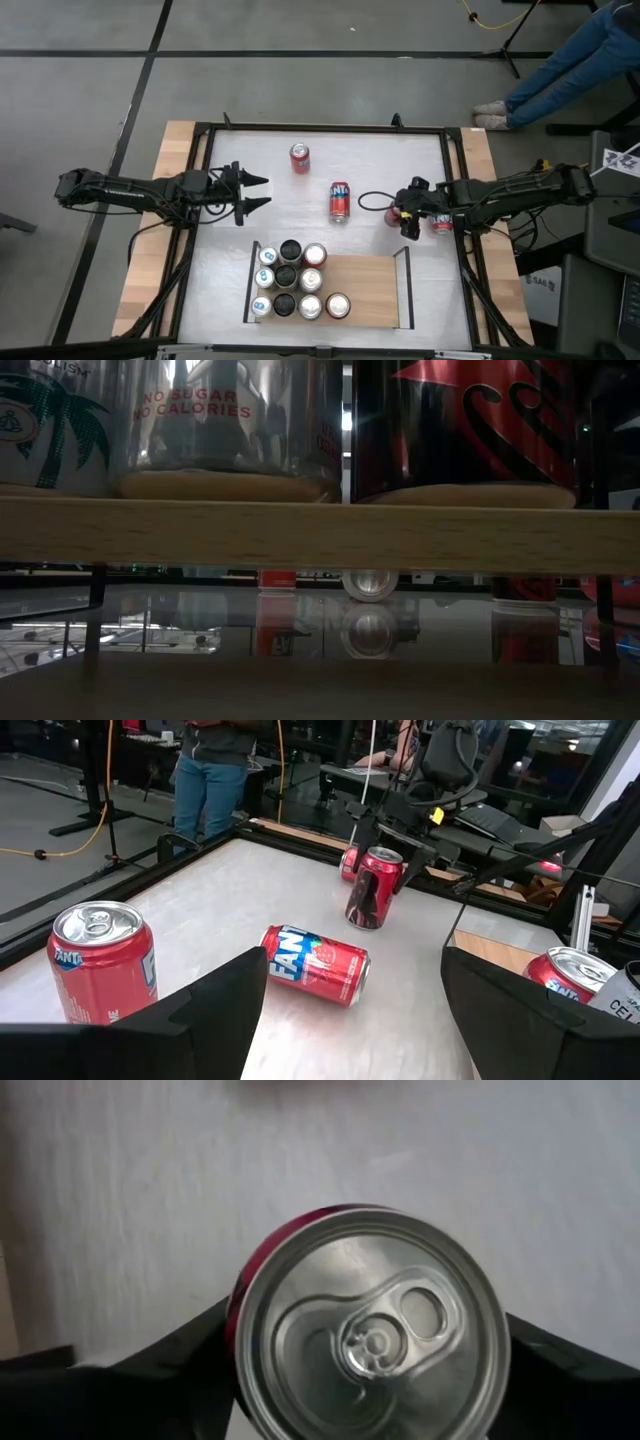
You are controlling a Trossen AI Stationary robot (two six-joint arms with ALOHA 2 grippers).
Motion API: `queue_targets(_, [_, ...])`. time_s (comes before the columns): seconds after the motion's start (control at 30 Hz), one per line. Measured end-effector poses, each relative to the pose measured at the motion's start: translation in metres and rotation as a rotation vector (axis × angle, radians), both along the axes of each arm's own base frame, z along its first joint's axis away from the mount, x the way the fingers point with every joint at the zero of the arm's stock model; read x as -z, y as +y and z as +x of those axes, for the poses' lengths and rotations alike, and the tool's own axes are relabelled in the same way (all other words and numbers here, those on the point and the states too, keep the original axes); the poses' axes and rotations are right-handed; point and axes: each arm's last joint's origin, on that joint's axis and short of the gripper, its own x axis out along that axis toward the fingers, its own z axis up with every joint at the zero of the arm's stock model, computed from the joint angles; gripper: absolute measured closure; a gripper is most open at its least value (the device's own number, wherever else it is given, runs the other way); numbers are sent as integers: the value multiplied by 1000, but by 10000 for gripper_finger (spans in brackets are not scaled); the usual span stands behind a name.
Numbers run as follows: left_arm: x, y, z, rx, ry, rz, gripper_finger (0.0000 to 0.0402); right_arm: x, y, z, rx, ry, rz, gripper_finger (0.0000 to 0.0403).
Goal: Place canned beverage on shelf
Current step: Put the red soda can on the shelf aligned with the other red soda can
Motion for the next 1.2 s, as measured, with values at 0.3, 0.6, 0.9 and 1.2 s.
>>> queue_targets(0.3, [0,0,0,0,0,0,108,-30,2,10,-16,-80,32,118])
queue_targets(0.6, [0,0,0,0,-1,0,108,-84,3,23,-18,-256,42,107])
queue_targets(0.9, [0,0,0,1,-2,0,108,-116,6,60,-40,-306,72,105])
queue_targets(1.2, [0,0,0,2,-2,0,108,-120,47,109,-160,-262,81,104])
